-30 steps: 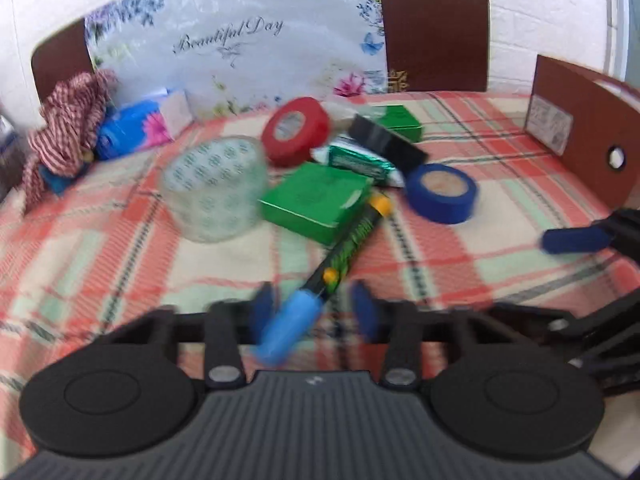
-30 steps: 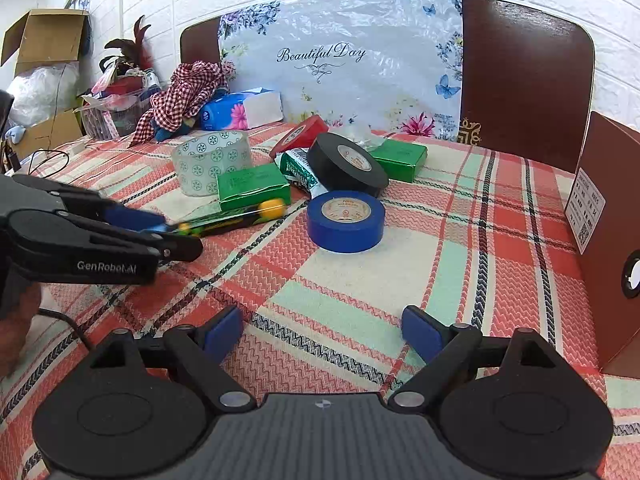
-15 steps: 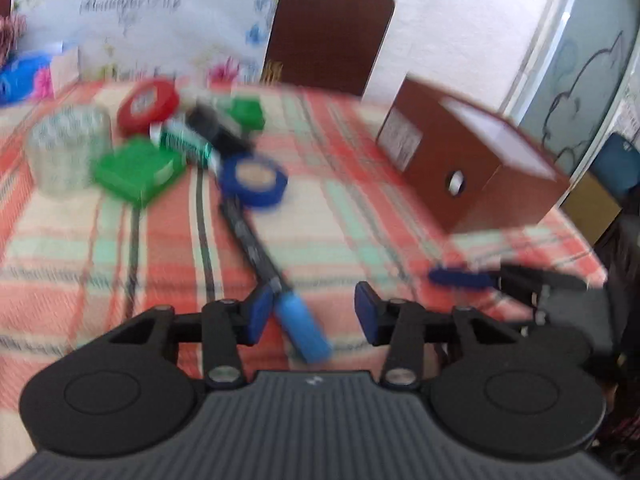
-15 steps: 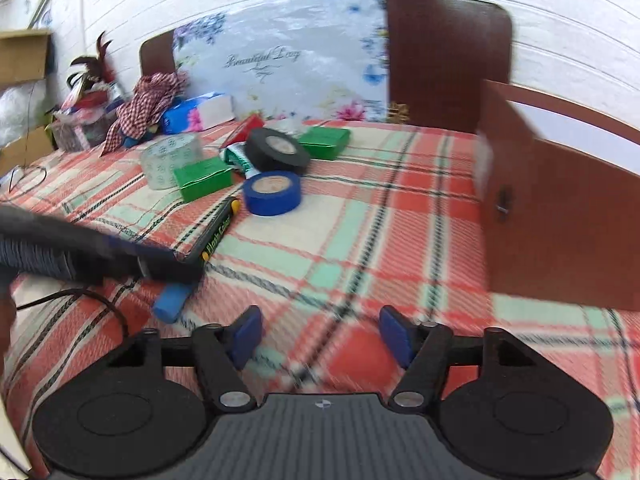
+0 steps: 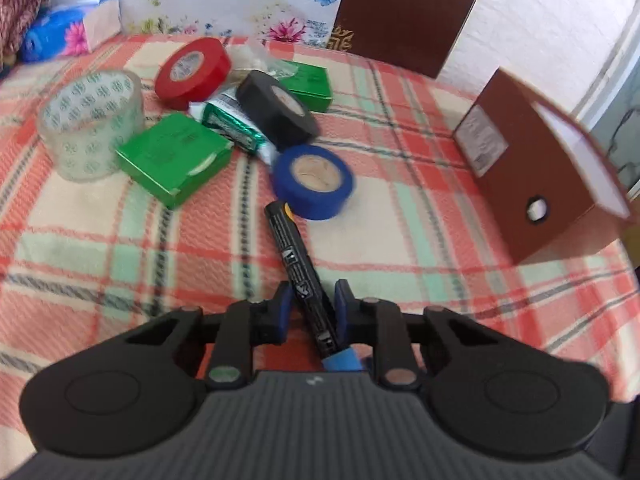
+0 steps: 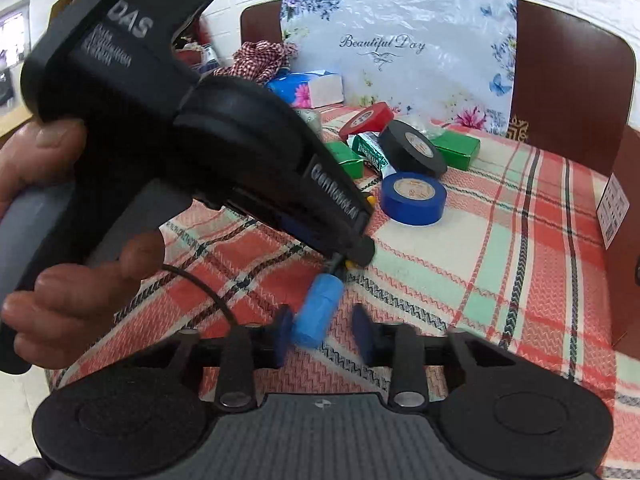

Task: Organize objects
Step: 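Carry the marker with the left gripper and drop it into the brown box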

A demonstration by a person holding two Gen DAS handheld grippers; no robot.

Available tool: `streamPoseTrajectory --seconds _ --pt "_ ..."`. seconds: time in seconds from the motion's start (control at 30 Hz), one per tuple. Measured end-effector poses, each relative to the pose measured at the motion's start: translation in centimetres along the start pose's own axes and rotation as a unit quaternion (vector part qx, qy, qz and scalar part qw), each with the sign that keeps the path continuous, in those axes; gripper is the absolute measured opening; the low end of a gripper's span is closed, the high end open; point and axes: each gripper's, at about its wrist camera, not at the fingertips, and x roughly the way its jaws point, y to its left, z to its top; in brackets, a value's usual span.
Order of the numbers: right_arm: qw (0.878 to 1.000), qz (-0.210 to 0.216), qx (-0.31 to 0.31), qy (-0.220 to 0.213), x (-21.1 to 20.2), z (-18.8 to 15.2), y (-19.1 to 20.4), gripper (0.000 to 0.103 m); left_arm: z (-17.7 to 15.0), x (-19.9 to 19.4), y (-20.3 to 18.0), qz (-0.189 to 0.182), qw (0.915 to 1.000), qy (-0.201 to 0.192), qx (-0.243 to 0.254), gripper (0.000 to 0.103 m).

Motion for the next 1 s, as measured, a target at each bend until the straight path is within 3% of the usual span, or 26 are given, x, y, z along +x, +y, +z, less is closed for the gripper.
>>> streamPoseTrajectory --seconds 0.1,0.23,0.4,0.53,0.67,0.77,0.9,1.0 --pt "0.999 -0.029 -0.016 -0.029 -1.7 -0.2 0.3 0.024 0.7 -1.0 -2.2 -0.004 0.9995 -0.020 0.023 0.024" --pt "0.988 -0.107 -0.026 -0.108 -5.3 -0.4 -0.9 0.025 3.2 -3.3 -7.5 -0.039 0.9941 -0.071 0.073 0.021" --pt "0.962 -0.207 -0.008 -0.179 -9.7 0.7 -5.5 0.025 7.0 -4.5 -16.1 -0.095 0.9768 -0.121 0.150 0.020" --pt "0.945 -0.259 0.027 -0.200 -11.8 1.2 -10.2 0.024 8.9 -2.9 -21.9 -0.126 0.9653 -0.128 0.190 0.020" --pt "0.938 -0.283 0.067 -0.189 -11.3 0.5 -14.0 0.023 9.4 1.4 -25.1 -0.116 0.9672 -0.106 0.199 0.021" --pt "0.934 -0.298 0.093 -0.171 -10.0 -0.1 -15.4 0.030 9.0 4.6 -26.2 -0.063 0.9689 -0.101 0.217 0.023" --pt "0.931 -0.292 0.104 -0.193 -10.4 -0.6 -15.0 0.033 8.0 4.4 -25.2 -0.064 0.9702 -0.096 0.213 0.023" --pt "0.928 -0.289 0.108 -0.207 -10.7 -1.1 -13.9 0.033 7.3 2.8 -24.2 -0.058 0.9684 -0.116 0.213 0.029"
